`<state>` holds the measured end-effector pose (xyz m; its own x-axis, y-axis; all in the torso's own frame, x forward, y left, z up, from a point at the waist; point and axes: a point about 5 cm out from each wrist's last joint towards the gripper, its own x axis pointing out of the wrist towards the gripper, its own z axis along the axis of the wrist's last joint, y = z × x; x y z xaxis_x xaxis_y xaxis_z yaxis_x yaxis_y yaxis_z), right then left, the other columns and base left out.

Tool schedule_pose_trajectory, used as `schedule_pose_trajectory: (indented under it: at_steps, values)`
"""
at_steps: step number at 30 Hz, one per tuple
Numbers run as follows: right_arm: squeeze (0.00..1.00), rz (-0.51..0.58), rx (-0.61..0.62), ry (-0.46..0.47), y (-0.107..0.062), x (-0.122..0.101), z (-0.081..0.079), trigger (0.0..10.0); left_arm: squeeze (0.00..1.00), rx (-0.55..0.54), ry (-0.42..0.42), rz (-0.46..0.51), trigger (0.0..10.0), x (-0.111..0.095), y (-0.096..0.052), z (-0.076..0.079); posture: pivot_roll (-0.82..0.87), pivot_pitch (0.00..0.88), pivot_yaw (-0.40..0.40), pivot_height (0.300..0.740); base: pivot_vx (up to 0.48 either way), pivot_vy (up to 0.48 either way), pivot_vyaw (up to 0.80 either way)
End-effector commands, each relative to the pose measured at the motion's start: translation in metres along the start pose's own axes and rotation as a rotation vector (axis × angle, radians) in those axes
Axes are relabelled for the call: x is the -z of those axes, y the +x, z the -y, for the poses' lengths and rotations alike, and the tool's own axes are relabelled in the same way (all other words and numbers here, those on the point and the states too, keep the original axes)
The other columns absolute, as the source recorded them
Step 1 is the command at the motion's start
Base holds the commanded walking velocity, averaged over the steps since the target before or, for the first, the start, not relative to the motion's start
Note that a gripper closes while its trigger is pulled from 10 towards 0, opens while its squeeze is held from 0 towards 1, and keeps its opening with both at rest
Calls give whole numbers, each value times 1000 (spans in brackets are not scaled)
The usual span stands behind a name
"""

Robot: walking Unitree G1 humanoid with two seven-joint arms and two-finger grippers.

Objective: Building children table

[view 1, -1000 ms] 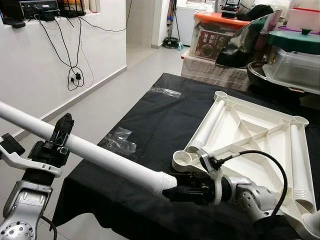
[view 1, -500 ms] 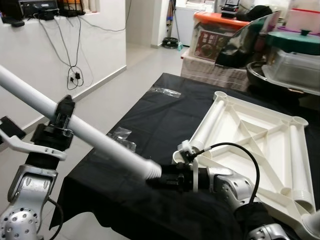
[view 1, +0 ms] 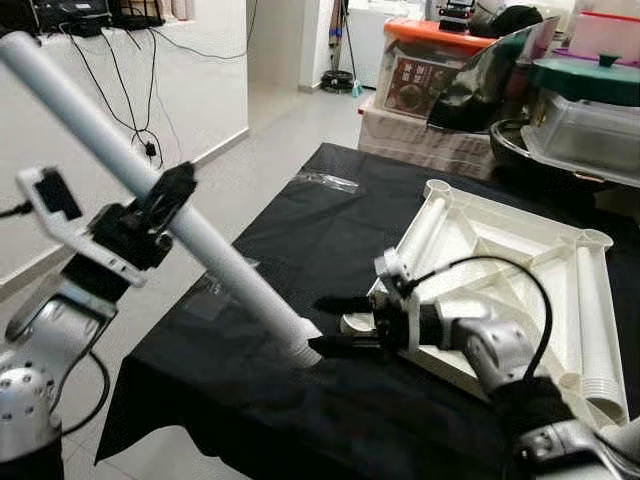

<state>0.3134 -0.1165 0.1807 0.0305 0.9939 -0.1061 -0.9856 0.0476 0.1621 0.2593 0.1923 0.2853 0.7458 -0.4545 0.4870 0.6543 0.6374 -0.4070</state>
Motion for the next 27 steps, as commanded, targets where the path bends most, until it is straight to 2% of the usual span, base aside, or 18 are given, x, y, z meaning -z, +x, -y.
schedule_pose_trajectory:
  at_steps: [1, 2, 3, 5, 9, 10, 11, 13, 19, 20, 21, 22, 27]
  values:
    - [298, 5, -58, -40, 17, -10, -5, 10000, 0, 39, 2, -69, 10000, 7, 8, 2, 70, 0, -91, 740, 0, 0, 0]
    - [298, 5, -58, -40, 17, -10, -5, 10000, 0, 39, 2, -69, 10000, 7, 8, 2, 70, 0, -91, 740, 0, 0, 0]
    - [0, 5, -50, -31, 25, -12, -5, 10000, 0, 59, 5, -90, 10000, 9, 11, 4, 70, 0, -91, 740, 0, 0, 0]
    - [0, 3, -37, -15, 32, -14, -5, 10000, 0, 79, 7, -110, 10000, 10, 15, 6, 70, 0, -91, 740, 0, 0, 0]
    - [0, 7, -30, -6, 36, -16, -4, 10000, 0, 87, 2, -122, 10000, 10, 16, 7, 70, 0, -90, 740, 0, 0, 0]
    - [0, 15, -15, 5, 47, -15, -4, 10000, 0, 111, -7, -140, 10000, 15, 21, 9, 71, 0, -90, 740, 0, 0, 0]
    - [0, 15, -15, 5, 47, -15, -4, 10000, 0, 111, -7, -140, 10000, 15, 21, 9, 71, 0, -90, 740, 0, 0, 0]
    - [0, 14, 25, 12, 63, -13, -3, 10000, 0, 152, -21, -168, 10000, 22, 29, 15, 69, 0, -89, 740, 0, 0, 0]
    - [0, -8, 122, 16, 72, -9, 3, 10000, 0, 169, -26, -192, 10000, 29, 34, 16, 68, 0, -85, 740, 0, 0, 0]
    - [0, -11, 145, 20, 75, -11, 3, 3961, 0, 169, -25, -198, 10000, 30, 35, 15, 66, 0, -82, 740, 0, 0, 0]
    - [0, -11, 145, 20, 75, -11, 3, 3961, 0, 169, -25, -198, 10000, 30, 35, 15, 66, 0, -82, 740, 0, 0, 0]
    - [0, -11, 146, 19, 76, -11, 2, 0, 0, 168, -24, -200, 10000, 30, 36, 14, 66, 0, -82, 740, 0, 0, 0]
    - [0, -19, 128, -3, 77, -12, -2, 0, 0, 169, -17, -206, 10000, 31, 38, 13, 64, 0, -79, 740, 0, 0, 0]
